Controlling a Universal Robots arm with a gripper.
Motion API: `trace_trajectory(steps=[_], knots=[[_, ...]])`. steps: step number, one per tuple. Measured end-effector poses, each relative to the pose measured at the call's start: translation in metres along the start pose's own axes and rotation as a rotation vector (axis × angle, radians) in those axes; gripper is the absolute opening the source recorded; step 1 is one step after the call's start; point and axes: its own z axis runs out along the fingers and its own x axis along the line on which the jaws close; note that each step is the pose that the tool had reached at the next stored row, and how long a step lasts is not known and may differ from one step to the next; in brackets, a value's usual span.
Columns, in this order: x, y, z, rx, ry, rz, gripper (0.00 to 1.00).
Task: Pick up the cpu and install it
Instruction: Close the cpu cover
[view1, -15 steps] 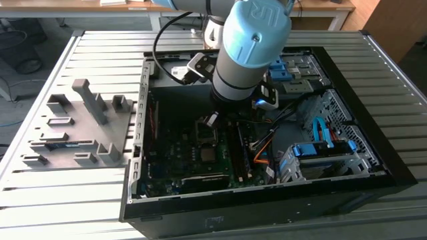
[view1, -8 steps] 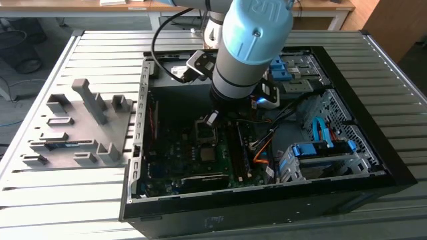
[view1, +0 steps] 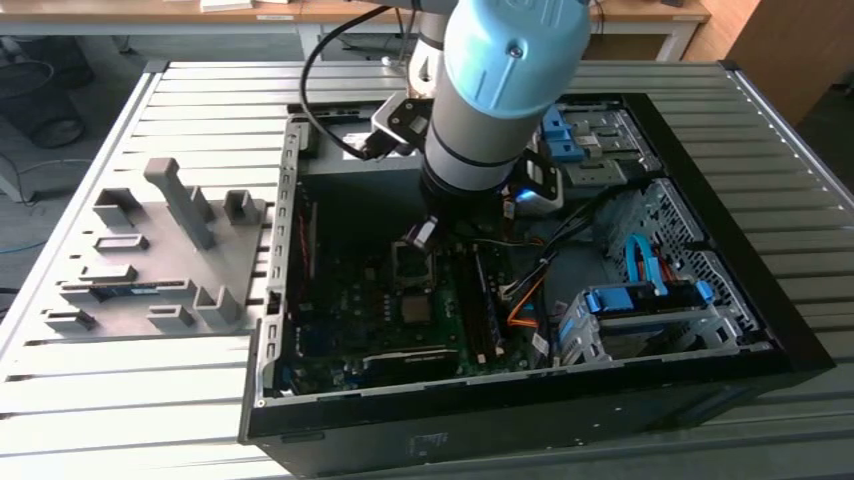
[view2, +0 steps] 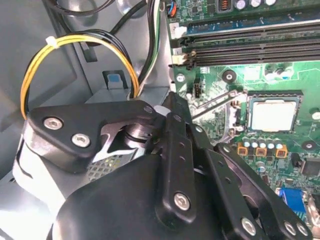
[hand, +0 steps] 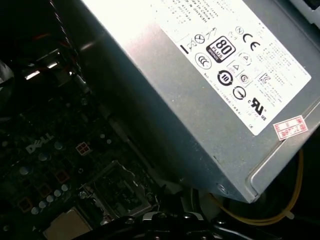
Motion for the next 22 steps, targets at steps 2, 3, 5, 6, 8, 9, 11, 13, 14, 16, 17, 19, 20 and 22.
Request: trace_trajectory(steps=[2,3,5,6,8,9,11,13,14,16,17,19,20,22], knots=[[0.0003,0.0004,-0.0019,0.0015,-0.0012,0.0,0.1],[0.0005,0.0005,-0.0027,0.002,-0.0018,-0.001,0.1],[0.0012,0.0005,-0.0038,0.0029,-0.0025,-0.001,0.1],[0.0015,0.0005,-0.0042,0.0033,-0.0028,-0.002,0.1],[0.0023,0.0005,-0.005,0.0043,-0.0033,-0.004,0.1],[0.0025,0.0006,-0.0056,0.0048,-0.0037,-0.005,0.1],[0.0029,0.0008,-0.0072,0.0058,-0.0044,-0.007,0.1],[0.0032,0.0011,-0.0089,0.0068,-0.0051,-0.009,0.1],[0.0034,0.0012,-0.0097,0.0071,-0.0056,-0.01,0.1],[0.0045,0.0009,-0.0105,0.0072,-0.0069,-0.011,0.1],[0.0052,0.0005,-0.011,0.0071,-0.0068,-0.012,0.1],[0.0065,-0.0004,-0.0118,0.007,-0.0067,-0.014,0.1],[0.0072,-0.0008,-0.0121,0.0068,-0.0066,-0.016,0.1],[0.0084,-0.0016,-0.0131,0.0067,-0.0062,-0.018,0.1]])
